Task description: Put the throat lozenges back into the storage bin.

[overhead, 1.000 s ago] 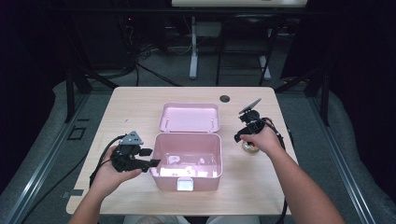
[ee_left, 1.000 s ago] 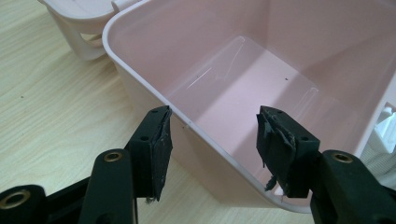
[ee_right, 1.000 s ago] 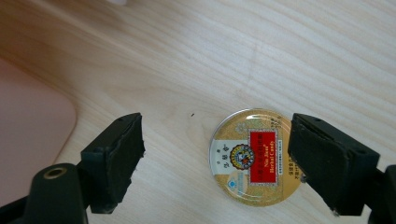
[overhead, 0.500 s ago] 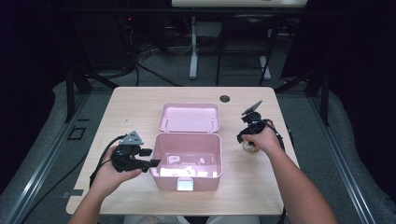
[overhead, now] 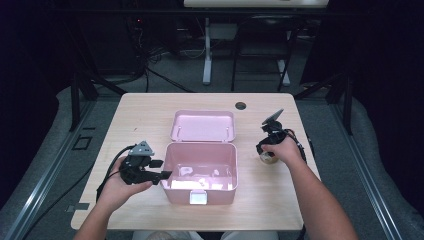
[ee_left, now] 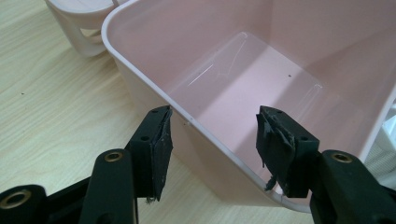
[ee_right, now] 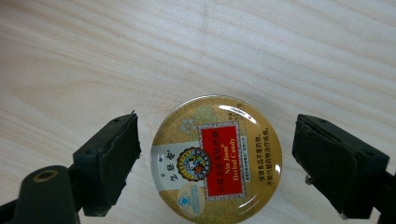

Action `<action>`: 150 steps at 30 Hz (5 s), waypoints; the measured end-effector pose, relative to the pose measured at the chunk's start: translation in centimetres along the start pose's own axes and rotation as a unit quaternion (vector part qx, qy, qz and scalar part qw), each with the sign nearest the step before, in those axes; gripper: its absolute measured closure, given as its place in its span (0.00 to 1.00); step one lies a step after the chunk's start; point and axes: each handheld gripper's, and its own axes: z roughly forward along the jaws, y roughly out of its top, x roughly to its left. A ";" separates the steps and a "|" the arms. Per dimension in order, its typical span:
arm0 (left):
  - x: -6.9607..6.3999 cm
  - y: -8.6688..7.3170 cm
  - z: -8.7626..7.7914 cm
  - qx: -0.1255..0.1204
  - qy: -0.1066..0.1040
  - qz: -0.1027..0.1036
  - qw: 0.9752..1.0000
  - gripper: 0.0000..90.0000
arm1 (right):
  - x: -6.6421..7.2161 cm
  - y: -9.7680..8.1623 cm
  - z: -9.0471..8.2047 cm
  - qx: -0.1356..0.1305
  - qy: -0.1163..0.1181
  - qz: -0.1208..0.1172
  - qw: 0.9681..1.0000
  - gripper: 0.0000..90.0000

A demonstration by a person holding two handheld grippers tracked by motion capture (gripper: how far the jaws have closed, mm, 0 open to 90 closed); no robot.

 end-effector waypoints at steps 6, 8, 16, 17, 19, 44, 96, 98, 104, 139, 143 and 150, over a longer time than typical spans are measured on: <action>0.0 0.0 0.0 0.003 -0.002 0.001 1.000 0.50 | 0.1 0.1 0.5 0.008 0.000 -0.001 1.000 0.16; 0.0 0.0 0.0 0.003 -0.001 0.001 1.000 0.50 | 0.0 0.1 0.7 0.015 -0.002 -0.001 1.000 0.16; 0.0 0.0 0.0 0.000 0.002 0.002 1.000 0.50 | -0.1 0.0 1.0 0.030 -0.003 0.004 1.000 0.18; 0.0 0.0 0.0 -0.001 0.003 0.002 1.000 0.50 | -0.1 0.0 1.0 0.034 -0.004 -0.001 0.999 0.19; 0.0 0.0 0.0 -0.001 0.004 0.002 1.000 0.50 | -0.2 -0.1 1.1 0.030 0.002 0.002 1.000 0.21; -0.1 0.0 0.4 0.006 0.005 0.002 1.000 0.50 | -0.2 -1.1 1.2 0.071 0.021 -0.005 0.997 0.20; -0.1 -0.1 0.4 0.007 0.003 0.000 1.000 0.50 | 1.1 -0.7 -1.0 0.105 0.015 -0.044 0.993 0.22; -0.1 -0.1 0.4 0.006 0.003 0.000 1.000 0.50 | 1.2 -0.6 -1.5 0.103 0.014 -0.049 0.993 0.22; -0.1 -0.1 0.4 0.006 0.003 0.000 1.000 0.50 | 1.7 -0.4 -3.0 0.104 0.017 -0.059 0.993 0.22; 0.0 -0.1 0.3 0.004 0.002 -0.001 1.000 0.50 | 5.6 1.1 -10.4 0.091 0.031 -0.169 0.981 0.22; 0.0 -0.1 0.3 0.003 0.002 -0.002 1.000 0.50 | 6.1 1.2 -10.9 0.093 0.035 -0.188 0.977 0.22; 0.0 -0.1 0.3 0.003 0.002 -0.002 1.000 0.50 | 7.4 1.4 -12.3 0.097 0.050 -0.218 0.970 0.22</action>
